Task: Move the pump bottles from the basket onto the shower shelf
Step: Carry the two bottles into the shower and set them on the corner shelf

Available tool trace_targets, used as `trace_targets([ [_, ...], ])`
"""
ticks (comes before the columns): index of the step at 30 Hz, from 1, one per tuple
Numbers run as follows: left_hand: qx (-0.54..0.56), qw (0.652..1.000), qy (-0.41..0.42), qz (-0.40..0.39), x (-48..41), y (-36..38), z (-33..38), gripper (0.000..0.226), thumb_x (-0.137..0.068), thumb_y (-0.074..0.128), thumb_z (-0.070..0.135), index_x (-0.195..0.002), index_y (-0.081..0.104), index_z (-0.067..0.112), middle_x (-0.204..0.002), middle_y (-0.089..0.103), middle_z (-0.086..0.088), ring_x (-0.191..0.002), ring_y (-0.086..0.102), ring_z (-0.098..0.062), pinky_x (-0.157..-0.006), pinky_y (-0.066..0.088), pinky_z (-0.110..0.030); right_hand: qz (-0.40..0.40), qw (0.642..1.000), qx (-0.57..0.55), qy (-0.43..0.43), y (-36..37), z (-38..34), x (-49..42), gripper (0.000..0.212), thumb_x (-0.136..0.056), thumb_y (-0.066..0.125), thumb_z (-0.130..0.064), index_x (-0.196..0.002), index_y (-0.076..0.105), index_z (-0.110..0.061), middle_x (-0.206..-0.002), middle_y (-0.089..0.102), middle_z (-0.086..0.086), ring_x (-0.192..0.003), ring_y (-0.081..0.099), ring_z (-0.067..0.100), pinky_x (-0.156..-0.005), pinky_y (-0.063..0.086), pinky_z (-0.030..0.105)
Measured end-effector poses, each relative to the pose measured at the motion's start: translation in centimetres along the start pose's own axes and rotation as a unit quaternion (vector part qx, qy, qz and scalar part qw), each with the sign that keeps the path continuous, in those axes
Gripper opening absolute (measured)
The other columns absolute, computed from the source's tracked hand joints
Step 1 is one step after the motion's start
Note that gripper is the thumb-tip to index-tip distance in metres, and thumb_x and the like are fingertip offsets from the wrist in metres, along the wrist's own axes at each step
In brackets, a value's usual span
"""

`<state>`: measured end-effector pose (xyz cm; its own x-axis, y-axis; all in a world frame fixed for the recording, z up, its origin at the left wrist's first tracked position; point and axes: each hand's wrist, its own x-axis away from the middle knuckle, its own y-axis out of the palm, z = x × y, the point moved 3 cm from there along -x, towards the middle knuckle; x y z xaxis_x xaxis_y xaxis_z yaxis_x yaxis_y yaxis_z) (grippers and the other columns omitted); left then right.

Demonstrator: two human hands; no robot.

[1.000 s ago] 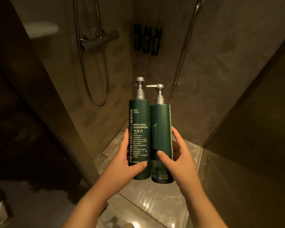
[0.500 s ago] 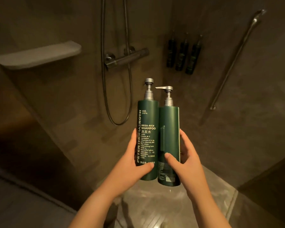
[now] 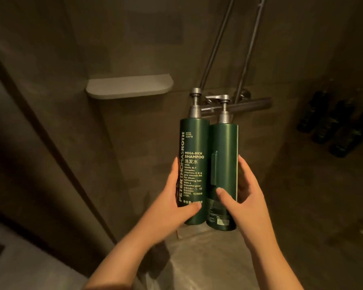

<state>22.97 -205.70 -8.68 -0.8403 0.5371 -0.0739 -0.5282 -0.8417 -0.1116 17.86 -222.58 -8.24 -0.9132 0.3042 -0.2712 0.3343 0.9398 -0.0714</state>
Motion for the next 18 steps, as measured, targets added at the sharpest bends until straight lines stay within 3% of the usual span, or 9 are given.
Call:
trace_targets([
  [4, -0.012, 0.998, 0.022, 0.063, -1.5, -4.0, 1.3, 0.102, -0.076, 0.070, 0.020, -0.139, 0.000, 0.059, -0.138, 0.042, 0.030, -0.125, 0.044, 0.004, -0.098, 0.042, -0.021, -0.047, 0.998, -0.014, -0.045, 3.5, -0.9, -4.4, 0.079, -0.078, 0.072, -0.013, -0.136, 0.035, -0.051, -0.132, 0.051, -0.027, -0.121, 0.050, -0.003, -0.094, 0.047, 0.016],
  [9, -0.024, 0.989, 0.061, 0.131, -2.7, -8.4, 2.9, 0.098, -0.084, 0.065, 0.005, -0.144, 0.000, 0.048, -0.137, 0.038, 0.033, -0.124, 0.042, 0.008, -0.097, 0.039, -0.013, -0.088, 0.991, -0.061, -0.084, 8.1, -2.1, -8.4, 0.078, -0.079, 0.071, -0.013, -0.137, 0.035, -0.050, -0.133, 0.054, -0.020, -0.119, 0.054, 0.000, -0.089, 0.051, 0.020],
  [13, -0.059, 0.975, 0.106, 0.187, -3.5, -10.6, 4.6, 0.094, -0.085, 0.065, 0.007, -0.140, 0.004, 0.054, -0.119, 0.042, 0.051, -0.114, 0.043, 0.018, -0.082, 0.039, -0.002, -0.106, 0.982, -0.092, -0.123, 10.7, -3.2, -10.5, 0.078, -0.080, 0.070, -0.009, -0.139, 0.035, -0.047, -0.133, 0.054, -0.020, -0.118, 0.054, -0.001, -0.087, 0.049, 0.014],
  [18, -0.056, 0.963, 0.128, 0.231, -5.0, -12.5, 6.5, 0.094, -0.083, 0.067, 0.011, -0.143, 0.007, 0.051, -0.119, 0.043, 0.049, -0.113, 0.044, 0.018, -0.077, 0.041, -0.002, -0.120, 0.974, -0.112, -0.154, 12.1, -4.8, -13.5, 0.079, -0.079, 0.071, -0.008, -0.139, 0.035, -0.046, -0.134, 0.053, -0.020, -0.119, 0.054, -0.001, -0.085, 0.049, 0.013],
])
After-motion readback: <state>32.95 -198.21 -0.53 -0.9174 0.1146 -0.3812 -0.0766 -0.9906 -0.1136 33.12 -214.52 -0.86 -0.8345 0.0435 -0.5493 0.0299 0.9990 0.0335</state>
